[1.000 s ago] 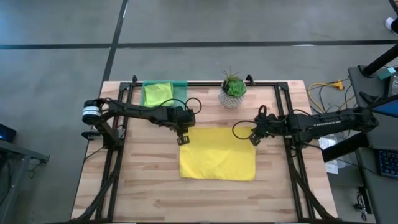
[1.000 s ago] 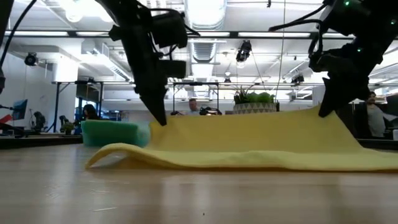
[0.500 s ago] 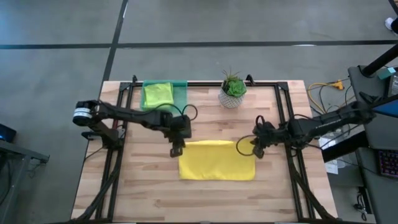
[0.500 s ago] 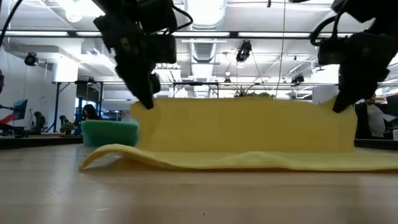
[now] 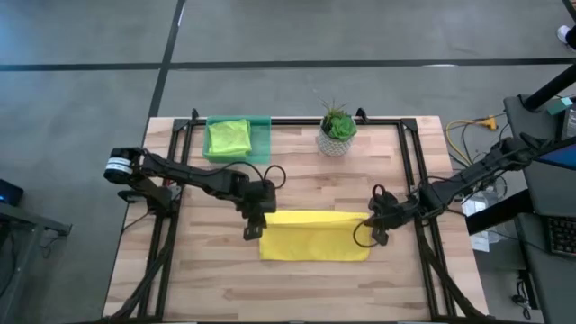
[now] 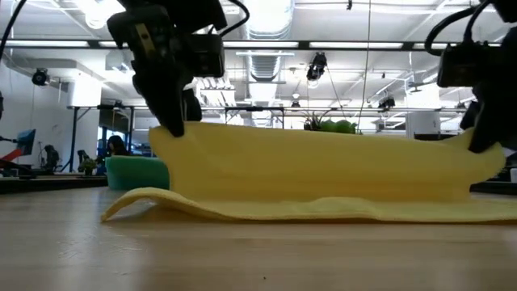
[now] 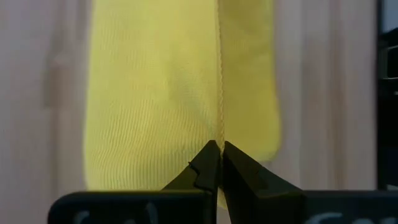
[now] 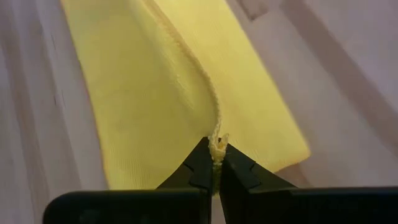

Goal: Fold microfiber towels
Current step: Fold the yellow microfiber cloth

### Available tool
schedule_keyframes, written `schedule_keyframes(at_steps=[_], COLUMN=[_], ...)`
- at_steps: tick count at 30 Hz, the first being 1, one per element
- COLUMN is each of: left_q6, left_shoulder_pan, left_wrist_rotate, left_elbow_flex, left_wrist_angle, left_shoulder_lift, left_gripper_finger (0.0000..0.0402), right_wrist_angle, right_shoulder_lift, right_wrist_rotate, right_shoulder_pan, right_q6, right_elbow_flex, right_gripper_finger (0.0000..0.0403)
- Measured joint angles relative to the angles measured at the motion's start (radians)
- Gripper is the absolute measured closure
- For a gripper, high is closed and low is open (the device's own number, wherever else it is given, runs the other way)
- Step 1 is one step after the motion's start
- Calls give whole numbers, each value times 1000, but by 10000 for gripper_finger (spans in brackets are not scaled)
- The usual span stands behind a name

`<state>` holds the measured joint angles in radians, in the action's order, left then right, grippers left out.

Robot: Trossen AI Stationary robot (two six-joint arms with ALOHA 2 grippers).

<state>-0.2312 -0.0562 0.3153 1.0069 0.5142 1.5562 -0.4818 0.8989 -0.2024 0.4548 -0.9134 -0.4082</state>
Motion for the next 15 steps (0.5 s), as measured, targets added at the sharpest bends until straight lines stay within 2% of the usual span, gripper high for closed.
schedule_keyframes(at_steps=[4,10,15], left_q6=[-18,-80,-103], left_shoulder_pan=[-26,-65,-94], left_wrist_rotate=[53,57,58], left_elbow_flex=[0,0,0], left_wrist_angle=[-70,-95,-97], left_shoulder_lift=[0,1,9], left_gripper_finger=[402,401,402], right_wrist_angle=[50,148,160], right_shoulder_lift=[0,0,0], right_wrist_rotate=[0,0,0], right_shoulder_pan=[48,112,149], right_q6=[-43,-88,-108], right_elbow_flex=[30,71,86], right_gripper_finger=[394,394,394])
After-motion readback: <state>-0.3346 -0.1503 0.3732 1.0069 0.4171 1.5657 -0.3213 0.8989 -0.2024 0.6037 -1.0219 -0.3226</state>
